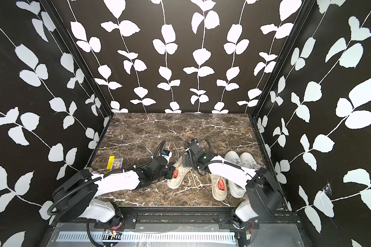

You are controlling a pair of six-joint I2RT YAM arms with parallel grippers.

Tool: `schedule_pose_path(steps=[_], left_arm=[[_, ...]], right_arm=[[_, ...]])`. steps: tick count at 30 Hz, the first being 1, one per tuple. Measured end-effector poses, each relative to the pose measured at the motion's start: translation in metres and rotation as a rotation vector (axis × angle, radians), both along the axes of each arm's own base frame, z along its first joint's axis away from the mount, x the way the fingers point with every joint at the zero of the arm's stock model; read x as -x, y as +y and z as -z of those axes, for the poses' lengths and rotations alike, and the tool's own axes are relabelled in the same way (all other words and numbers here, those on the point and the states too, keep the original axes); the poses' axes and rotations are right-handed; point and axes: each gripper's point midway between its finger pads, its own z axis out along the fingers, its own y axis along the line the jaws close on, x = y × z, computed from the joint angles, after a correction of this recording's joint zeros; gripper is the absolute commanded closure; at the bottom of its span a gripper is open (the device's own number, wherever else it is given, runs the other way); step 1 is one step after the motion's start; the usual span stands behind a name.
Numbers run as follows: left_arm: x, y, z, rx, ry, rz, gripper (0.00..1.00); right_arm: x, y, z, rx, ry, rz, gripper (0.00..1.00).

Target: Remove the insole from the shoe

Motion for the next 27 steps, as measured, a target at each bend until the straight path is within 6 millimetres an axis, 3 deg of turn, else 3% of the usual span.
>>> schedule_pose_path(steps=[1,8,11,22,27], left_arm=[[0.0,-0.002,0.0,0.004,0.005,0.003,1.0],[0.0,-0.013,-0.003,0.024,0.018,0.035,0.63],[-0.001,-0.014,-0.006,0.012,0.008,0.048,0.53],[-0.014,-0.017,-0.015,-0.057,-0.041,0.097,0.48],[-0.022,-0.02,-0.011,-0.093,-0.041,0.115,0.63]], right_arm=[[0.005,0.004,0.001,-0.005,0.004,-0.014,0.14],[0.021,0.021,-0.004,-0.048,-0.001,-0.051,0.18],[0.023,0.022,-0.003,-0.046,0.001,-0.045,0.19],[0.033,0.023,-0.004,-0.033,-0.004,-0.014,0.23],[0.04,0.021,-0.001,-0.031,-0.007,-0.001,0.24]])
